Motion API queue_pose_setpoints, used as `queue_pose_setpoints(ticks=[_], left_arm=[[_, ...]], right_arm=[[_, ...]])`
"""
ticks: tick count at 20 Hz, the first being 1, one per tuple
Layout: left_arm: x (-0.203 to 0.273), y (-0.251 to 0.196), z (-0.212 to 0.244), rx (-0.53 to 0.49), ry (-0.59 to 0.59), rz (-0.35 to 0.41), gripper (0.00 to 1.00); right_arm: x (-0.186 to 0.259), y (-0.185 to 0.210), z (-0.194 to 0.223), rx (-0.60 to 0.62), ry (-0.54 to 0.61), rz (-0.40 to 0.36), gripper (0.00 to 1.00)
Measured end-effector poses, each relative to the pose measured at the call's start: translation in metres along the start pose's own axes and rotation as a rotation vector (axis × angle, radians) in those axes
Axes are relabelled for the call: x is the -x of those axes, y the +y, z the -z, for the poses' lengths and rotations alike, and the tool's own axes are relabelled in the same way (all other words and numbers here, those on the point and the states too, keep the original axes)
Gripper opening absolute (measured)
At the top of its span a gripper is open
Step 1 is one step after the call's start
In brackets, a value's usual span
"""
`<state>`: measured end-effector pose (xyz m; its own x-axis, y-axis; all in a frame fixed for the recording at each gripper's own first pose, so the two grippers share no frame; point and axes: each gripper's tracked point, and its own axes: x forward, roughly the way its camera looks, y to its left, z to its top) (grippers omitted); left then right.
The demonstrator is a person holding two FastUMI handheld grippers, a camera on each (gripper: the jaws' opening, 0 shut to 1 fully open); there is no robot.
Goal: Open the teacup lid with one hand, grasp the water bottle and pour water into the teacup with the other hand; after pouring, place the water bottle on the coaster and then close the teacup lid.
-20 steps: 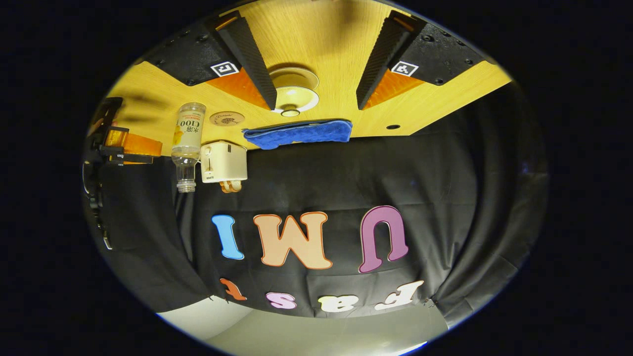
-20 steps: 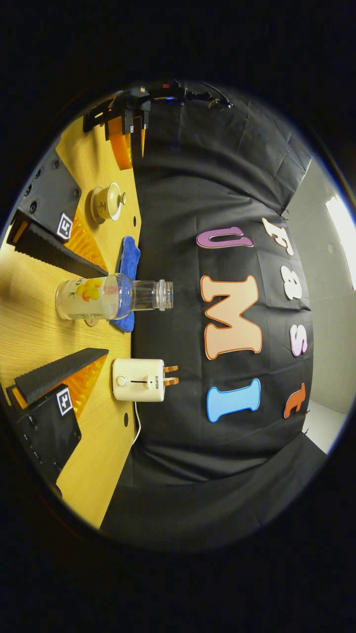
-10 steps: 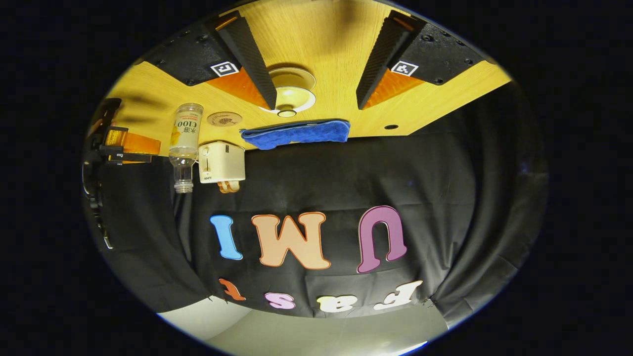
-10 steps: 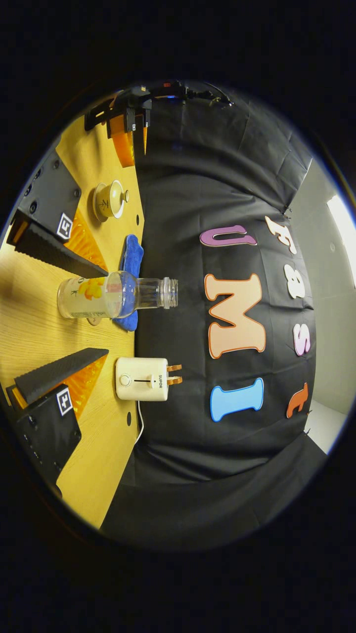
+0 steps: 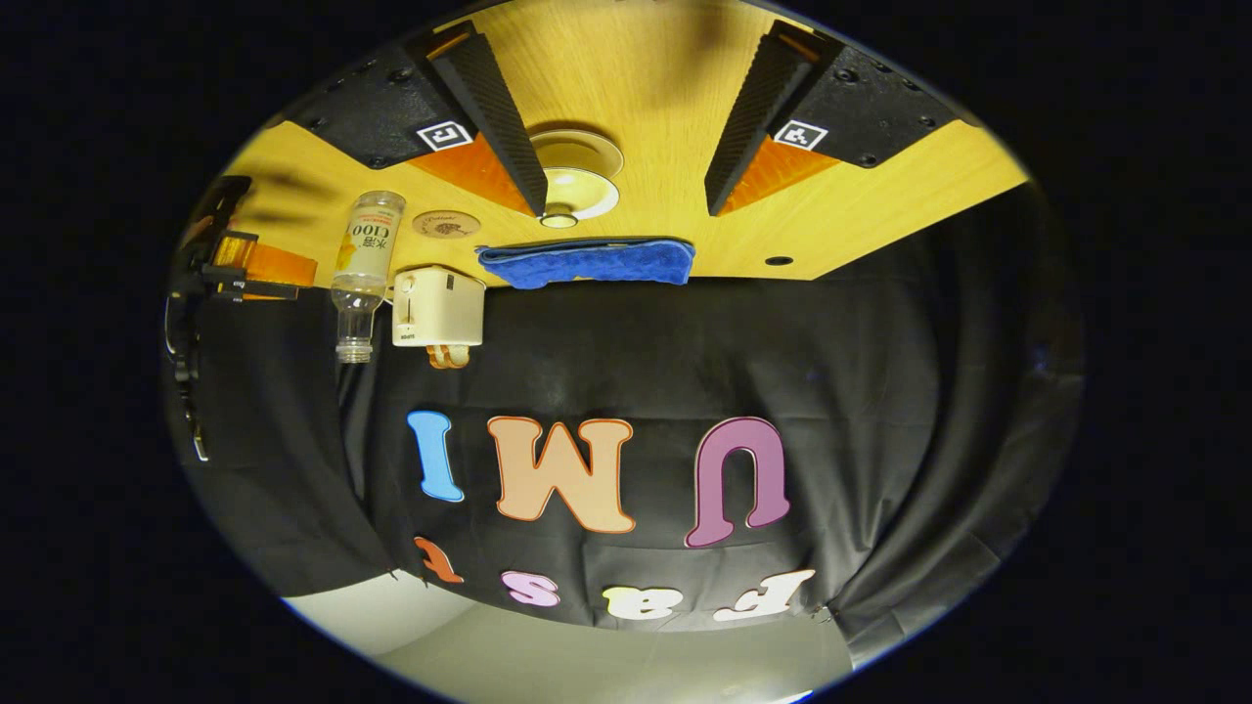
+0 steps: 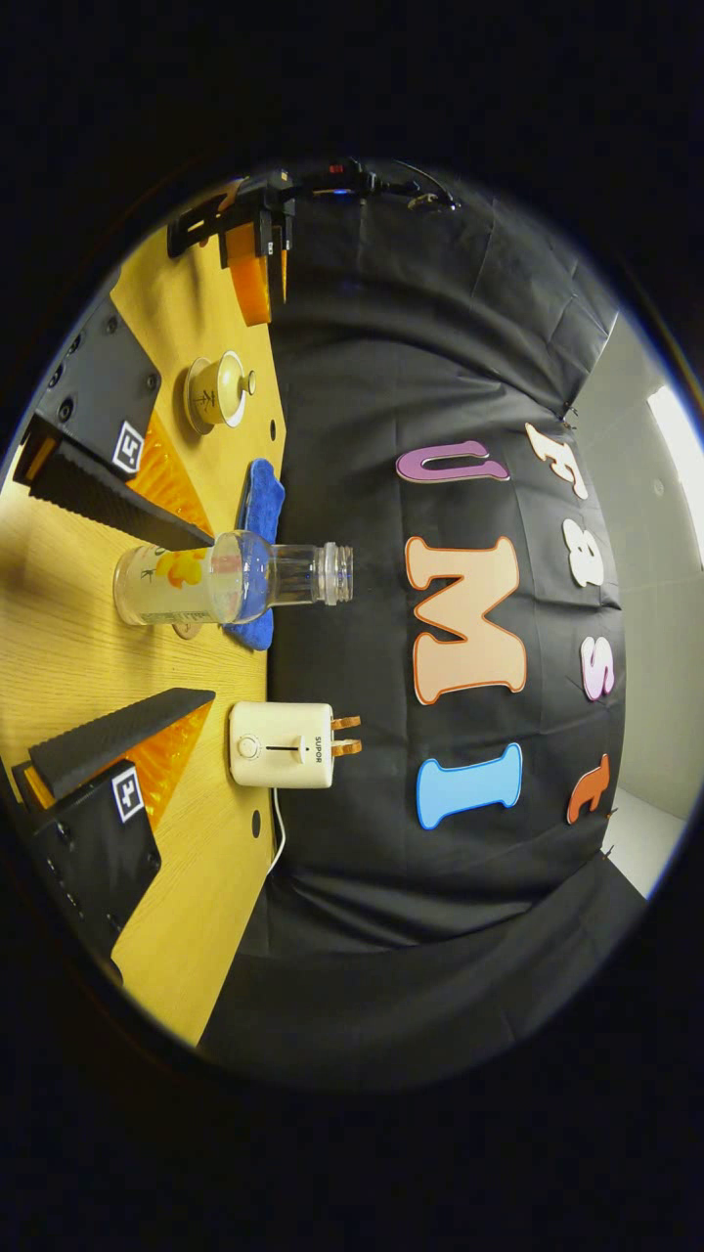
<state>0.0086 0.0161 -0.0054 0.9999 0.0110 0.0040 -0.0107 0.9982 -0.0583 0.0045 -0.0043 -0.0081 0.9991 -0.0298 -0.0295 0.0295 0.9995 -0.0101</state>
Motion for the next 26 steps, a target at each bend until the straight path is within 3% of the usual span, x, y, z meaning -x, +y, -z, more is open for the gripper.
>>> queue_pose_setpoints(ticks=[3, 6, 7, 8, 9, 10, 12, 13, 17, 18, 19, 21, 22, 24, 26], left_arm=[[-0.007, -0.004, -0.001, 0.000, -0.003, 0.023, 0.95], [-0.023, -0.016, 0.001, -0.003, 0.002, 0.078, 0.95], [-0.029, -0.020, 0.002, -0.007, 0.010, 0.096, 0.95], [-0.034, -0.023, 0.004, -0.011, 0.019, 0.111, 0.95], [-0.040, -0.026, 0.005, -0.016, 0.030, 0.123, 0.95], [-0.044, -0.028, 0.006, -0.018, 0.038, 0.133, 0.95], [-0.055, -0.033, 0.008, -0.029, 0.047, 0.146, 0.96], [-0.059, -0.036, 0.009, -0.037, 0.054, 0.157, 0.96], [-0.072, -0.047, 0.017, -0.068, 0.099, 0.201, 0.95], [-0.073, -0.049, 0.018, -0.073, 0.104, 0.213, 0.93], [-0.075, -0.052, 0.017, -0.079, 0.107, 0.226, 0.90], [-0.077, -0.055, 0.020, -0.089, 0.121, 0.244, 0.83], [-0.078, -0.056, 0.023, -0.095, 0.130, 0.251, 0.74], [-0.079, -0.059, 0.026, -0.107, 0.153, 0.263, 0.59], [-0.080, -0.059, 0.028, -0.114, 0.170, 0.262, 0.54]], right_arm=[[0.000, 0.000, 0.000, -0.001, 0.001, 0.000, 0.95], [0.000, 0.002, 0.000, -0.001, 0.000, -0.003, 0.88], [0.000, 0.001, 0.000, -0.001, 0.000, -0.003, 0.96], [0.000, 0.001, 0.000, -0.002, 0.001, -0.003, 0.92], [0.000, 0.001, 0.000, -0.001, 0.000, -0.003, 0.96], [-0.001, 0.001, 0.000, -0.002, 0.001, -0.003, 0.92], [0.000, 0.001, 0.000, 0.000, -0.002, -0.004, 0.96], [0.000, 0.001, 0.000, -0.001, -0.001, -0.005, 0.92], [0.000, 0.002, 0.001, -0.001, -0.001, -0.006, 0.96], [0.000, 0.002, 0.001, -0.001, 0.000, -0.007, 0.96], [0.000, 0.002, 0.000, 0.000, -0.002, -0.007, 0.89], [0.000, 0.001, 0.000, 0.000, -0.001, -0.005, 0.96], [0.000, 0.002, -0.001, 0.000, -0.002, -0.005, 0.89], [0.000, 0.002, 0.000, 0.000, -0.001, -0.008, 0.96], [0.001, 0.003, 0.000, 0.000, -0.001, -0.010, 0.92]])
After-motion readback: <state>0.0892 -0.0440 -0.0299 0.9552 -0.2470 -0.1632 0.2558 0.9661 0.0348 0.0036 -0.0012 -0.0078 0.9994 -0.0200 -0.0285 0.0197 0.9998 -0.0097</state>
